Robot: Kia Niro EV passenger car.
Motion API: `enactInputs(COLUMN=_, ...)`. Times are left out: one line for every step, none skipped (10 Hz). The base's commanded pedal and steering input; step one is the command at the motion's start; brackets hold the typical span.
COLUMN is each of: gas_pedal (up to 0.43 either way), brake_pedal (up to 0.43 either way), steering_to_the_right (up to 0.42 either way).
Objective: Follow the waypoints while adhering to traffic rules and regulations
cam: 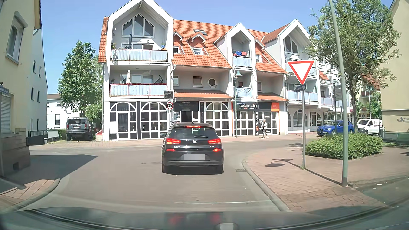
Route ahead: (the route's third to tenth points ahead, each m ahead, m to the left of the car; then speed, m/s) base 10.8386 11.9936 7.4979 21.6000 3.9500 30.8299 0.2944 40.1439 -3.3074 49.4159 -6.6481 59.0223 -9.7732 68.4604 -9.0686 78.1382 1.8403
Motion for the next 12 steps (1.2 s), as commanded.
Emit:
enactInputs(gas_pedal=0.000, brake_pedal=0.000, steering_to_the_right=0.000)
enactInputs(gas_pedal=0.000, brake_pedal=0.000, steering_to_the_right=0.000)
enactInputs(gas_pedal=0.000, brake_pedal=0.000, steering_to_the_right=0.000)
enactInputs(gas_pedal=0.000, brake_pedal=0.000, steering_to_the_right=0.000)
enactInputs(gas_pedal=0.000, brake_pedal=0.000, steering_to_the_right=0.000)
enactInputs(gas_pedal=0.000, brake_pedal=0.000, steering_to_the_right=0.000)
enactInputs(gas_pedal=0.000, brake_pedal=0.018, steering_to_the_right=0.001)
enactInputs(gas_pedal=0.000, brake_pedal=0.098, steering_to_the_right=0.001)
enactInputs(gas_pedal=0.000, brake_pedal=0.146, steering_to_the_right=0.002)
enactInputs(gas_pedal=0.000, brake_pedal=0.165, steering_to_the_right=0.001)
enactInputs(gas_pedal=0.000, brake_pedal=0.195, steering_to_the_right=-0.002)
enactInputs(gas_pedal=0.000, brake_pedal=0.213, steering_to_the_right=-0.012)
